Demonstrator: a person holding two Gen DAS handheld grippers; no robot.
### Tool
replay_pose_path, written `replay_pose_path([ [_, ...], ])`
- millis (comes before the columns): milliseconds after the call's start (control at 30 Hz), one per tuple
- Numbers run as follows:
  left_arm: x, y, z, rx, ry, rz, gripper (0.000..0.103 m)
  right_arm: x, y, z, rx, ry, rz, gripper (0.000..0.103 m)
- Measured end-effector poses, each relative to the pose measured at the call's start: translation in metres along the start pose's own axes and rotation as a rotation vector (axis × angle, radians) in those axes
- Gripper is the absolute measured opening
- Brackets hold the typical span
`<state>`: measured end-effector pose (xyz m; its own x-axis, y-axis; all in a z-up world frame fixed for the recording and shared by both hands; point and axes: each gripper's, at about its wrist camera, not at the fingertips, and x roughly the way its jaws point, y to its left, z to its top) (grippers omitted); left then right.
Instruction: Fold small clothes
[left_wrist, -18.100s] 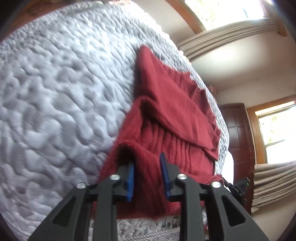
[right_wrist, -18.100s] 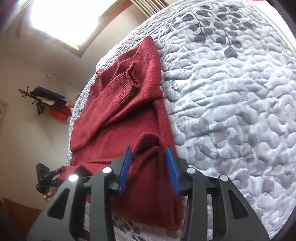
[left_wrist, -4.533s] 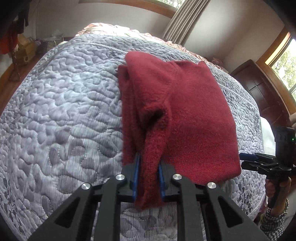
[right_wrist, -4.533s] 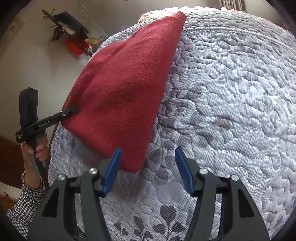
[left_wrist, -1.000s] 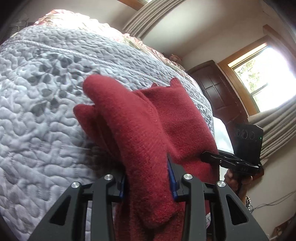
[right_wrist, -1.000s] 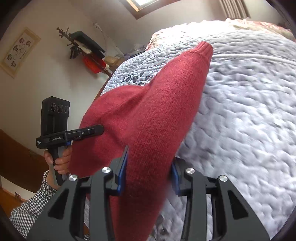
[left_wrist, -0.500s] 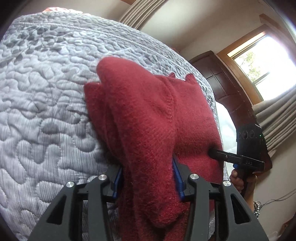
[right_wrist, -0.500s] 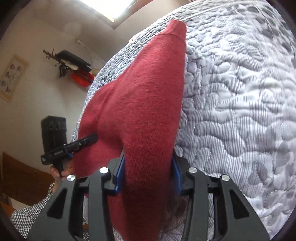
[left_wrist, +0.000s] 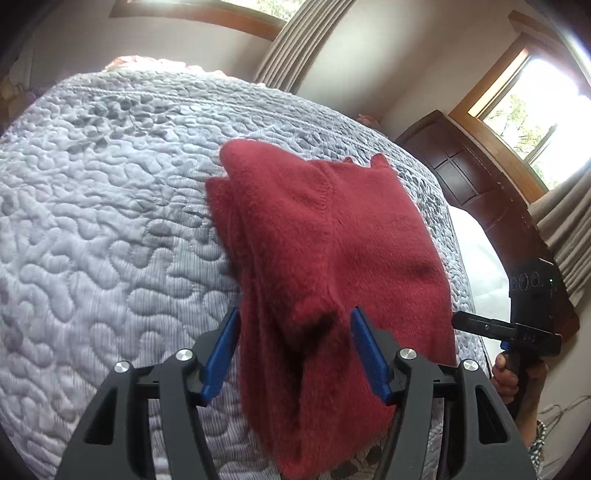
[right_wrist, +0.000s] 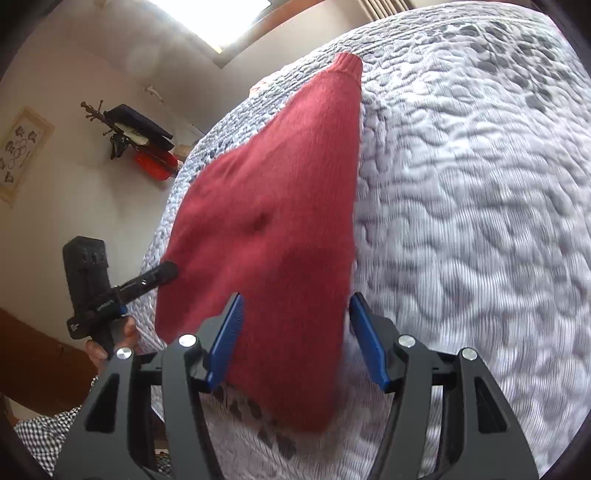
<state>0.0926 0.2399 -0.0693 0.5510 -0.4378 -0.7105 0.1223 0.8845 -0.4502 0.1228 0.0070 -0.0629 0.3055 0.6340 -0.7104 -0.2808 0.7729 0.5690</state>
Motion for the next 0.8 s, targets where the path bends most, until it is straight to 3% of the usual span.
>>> replay_pose_path([
  [200,-0.012,-0.005,-0.027,0.036,-0.024,0.11,0.064,0.004,-0.005,-0.036,0.025,0.029,-0.016,0.059],
  [267,-0.009,-0.004,-0.031,0.039,-0.011,0.145,0.061,0.007,-0.007,-0.041,0.039,0.031,0.001,0.048],
  [300,-0.007,-0.001,-0.033,0.037,-0.007,0.159,0.058,0.007,-0.007,-0.043,0.041,0.033,0.014,0.032],
  [400,-0.003,0.002,-0.036,0.016,0.008,0.143,0.048,0.001,0.004,-0.046,0.016,0.004,0.018,0.023],
  [600,0.003,0.002,-0.04,0.031,0.014,0.173,0.047,0.008,0.01,-0.048,0.005,0.009,-0.075,0.022],
  [800,0.006,0.007,-0.044,0.019,0.014,0.169,0.05,0.02,0.006,-0.053,0.04,-0.005,-0.096,0.024],
])
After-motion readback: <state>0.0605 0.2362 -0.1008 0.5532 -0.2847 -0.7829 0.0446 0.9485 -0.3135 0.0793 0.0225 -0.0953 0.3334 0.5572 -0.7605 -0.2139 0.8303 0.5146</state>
